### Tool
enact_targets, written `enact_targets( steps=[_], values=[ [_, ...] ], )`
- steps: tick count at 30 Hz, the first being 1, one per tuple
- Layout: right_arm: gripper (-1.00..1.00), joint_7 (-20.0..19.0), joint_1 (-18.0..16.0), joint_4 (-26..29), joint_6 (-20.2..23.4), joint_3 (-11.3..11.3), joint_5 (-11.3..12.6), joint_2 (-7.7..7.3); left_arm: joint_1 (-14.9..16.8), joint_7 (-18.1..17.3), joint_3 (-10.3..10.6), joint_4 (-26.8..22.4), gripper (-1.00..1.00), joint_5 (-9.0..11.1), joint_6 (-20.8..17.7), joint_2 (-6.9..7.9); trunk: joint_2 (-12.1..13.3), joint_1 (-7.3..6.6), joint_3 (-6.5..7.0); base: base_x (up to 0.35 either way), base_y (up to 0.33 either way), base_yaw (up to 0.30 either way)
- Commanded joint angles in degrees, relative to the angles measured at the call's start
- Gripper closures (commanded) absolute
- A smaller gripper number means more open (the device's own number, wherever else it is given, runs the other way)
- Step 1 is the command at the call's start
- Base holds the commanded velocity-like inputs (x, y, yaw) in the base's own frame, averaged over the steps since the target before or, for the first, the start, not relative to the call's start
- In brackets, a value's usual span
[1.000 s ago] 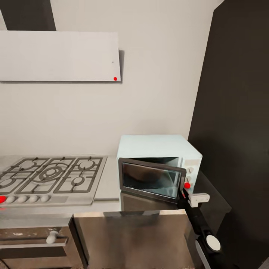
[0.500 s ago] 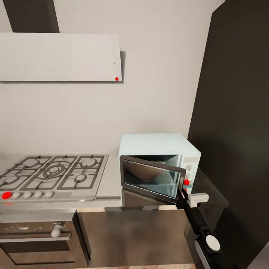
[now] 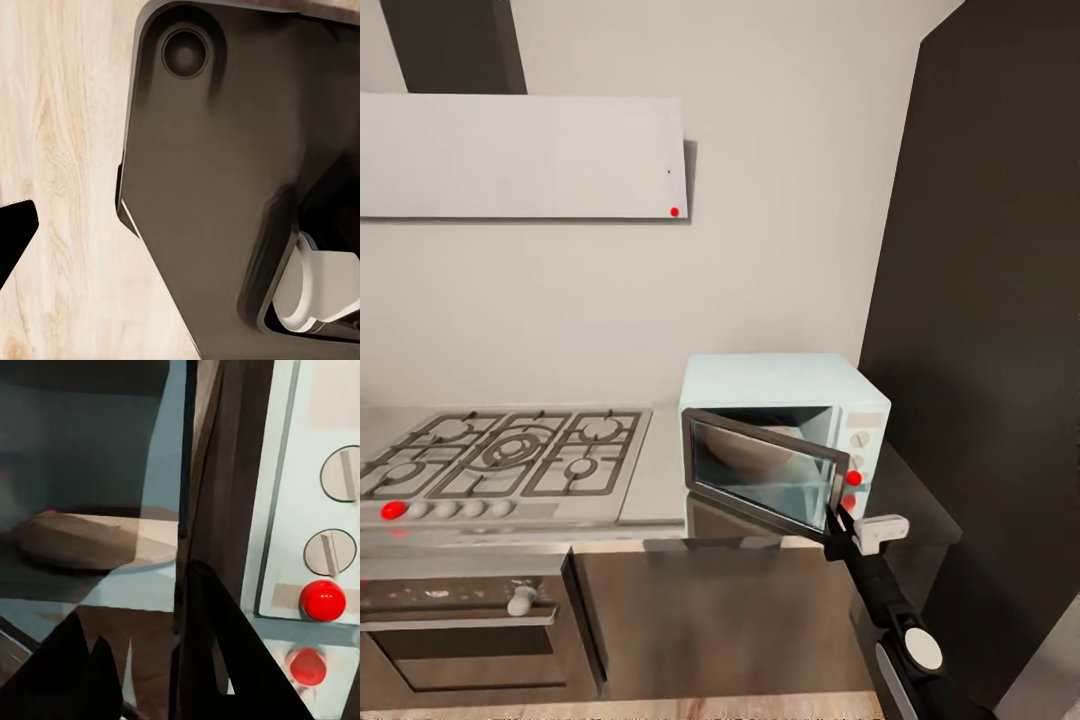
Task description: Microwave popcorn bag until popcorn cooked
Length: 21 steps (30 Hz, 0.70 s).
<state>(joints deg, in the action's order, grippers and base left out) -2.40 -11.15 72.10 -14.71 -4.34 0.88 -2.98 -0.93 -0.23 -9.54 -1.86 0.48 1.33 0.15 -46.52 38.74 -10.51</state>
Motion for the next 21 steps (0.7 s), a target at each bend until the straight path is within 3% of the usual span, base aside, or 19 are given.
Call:
enact_targets(
  steps=[1, 9, 10, 21],
  values=[
    [1.00, 2.05, 0.25, 0.03, -0.14, 4.36, -0.62, -0.10, -0.04, -0.03, -0.30, -0.09, -1.00, 0.05, 0.06, 0.00, -0.06, 0.00, -0.08, -0.037, 0.000, 0.000],
    [1.00, 2.05, 0.25, 0.02, -0.14, 4.36, -0.62, -0.10, -0.04, -0.03, -0.30, -0.12, -1.00, 0.04, 0.07, 0.01, -0.06, 0.00, -0.08, -0.006, 0.000, 0.000],
    [-1.00, 2.05, 0.25, 0.02, -0.14, 4.35, -0.62, -0.10, -0.04, -0.03, -0.30, -0.14, -1.00, 0.05, 0.07, 0.02, -0.06, 0.00, -0.08, 0.000, 0.000, 0.000],
    [-1.00, 1.86, 0.25, -0.01, -0.15, 4.27, -0.62, -0.10, -0.04, -0.03, -0.30, -0.13, -1.00, 0.04, 0.05, 0.00, -0.06, 0.00, -0.08, 0.000, 0.000, 0.000]
  ],
)
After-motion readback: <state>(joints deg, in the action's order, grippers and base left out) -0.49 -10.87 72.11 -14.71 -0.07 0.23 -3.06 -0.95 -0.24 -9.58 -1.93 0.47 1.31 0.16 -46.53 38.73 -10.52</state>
